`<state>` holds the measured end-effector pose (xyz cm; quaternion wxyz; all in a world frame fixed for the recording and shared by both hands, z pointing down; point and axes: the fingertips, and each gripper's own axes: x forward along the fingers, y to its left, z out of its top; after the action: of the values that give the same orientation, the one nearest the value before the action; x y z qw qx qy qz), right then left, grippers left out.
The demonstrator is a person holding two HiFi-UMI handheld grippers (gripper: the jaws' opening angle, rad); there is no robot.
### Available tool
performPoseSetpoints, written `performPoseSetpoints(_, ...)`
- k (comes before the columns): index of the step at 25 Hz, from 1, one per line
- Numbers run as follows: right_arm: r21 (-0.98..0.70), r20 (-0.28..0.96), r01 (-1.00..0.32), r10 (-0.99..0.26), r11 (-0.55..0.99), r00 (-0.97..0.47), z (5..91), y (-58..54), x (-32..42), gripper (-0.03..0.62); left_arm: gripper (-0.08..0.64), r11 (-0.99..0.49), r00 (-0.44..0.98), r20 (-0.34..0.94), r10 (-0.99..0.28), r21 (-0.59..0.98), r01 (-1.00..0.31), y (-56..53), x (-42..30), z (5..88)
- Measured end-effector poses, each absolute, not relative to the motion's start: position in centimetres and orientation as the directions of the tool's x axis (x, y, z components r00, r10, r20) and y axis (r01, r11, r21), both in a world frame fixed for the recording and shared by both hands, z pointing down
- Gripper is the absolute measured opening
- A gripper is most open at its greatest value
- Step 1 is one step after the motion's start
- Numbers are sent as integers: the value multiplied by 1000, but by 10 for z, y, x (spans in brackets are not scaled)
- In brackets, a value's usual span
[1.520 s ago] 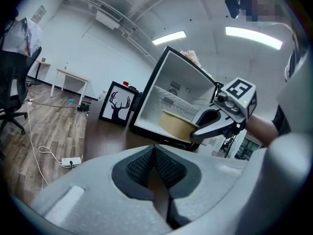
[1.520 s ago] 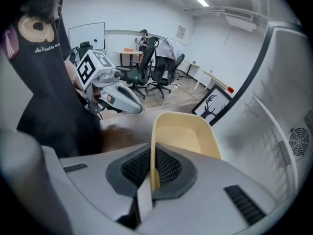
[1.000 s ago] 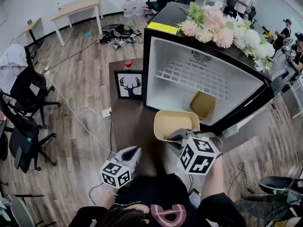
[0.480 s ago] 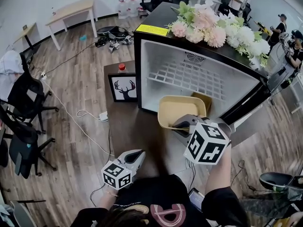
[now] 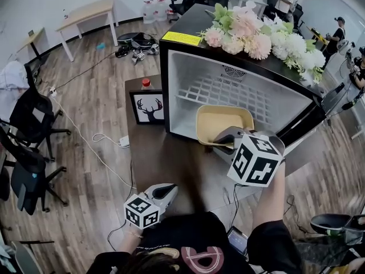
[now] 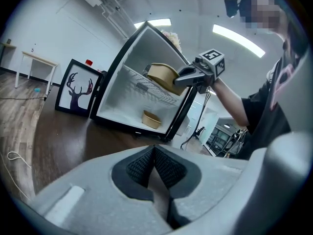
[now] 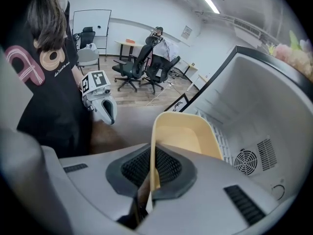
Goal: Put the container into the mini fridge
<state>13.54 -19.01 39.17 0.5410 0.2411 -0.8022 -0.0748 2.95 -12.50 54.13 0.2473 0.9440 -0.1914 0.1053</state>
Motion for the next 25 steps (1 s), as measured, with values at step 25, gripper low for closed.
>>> performPoseSetpoints(25, 406, 784, -424, -547, 810, -293, 376, -277, 190, 17, 9, -787, 890, 320, -326, 430, -443, -127, 32, 548)
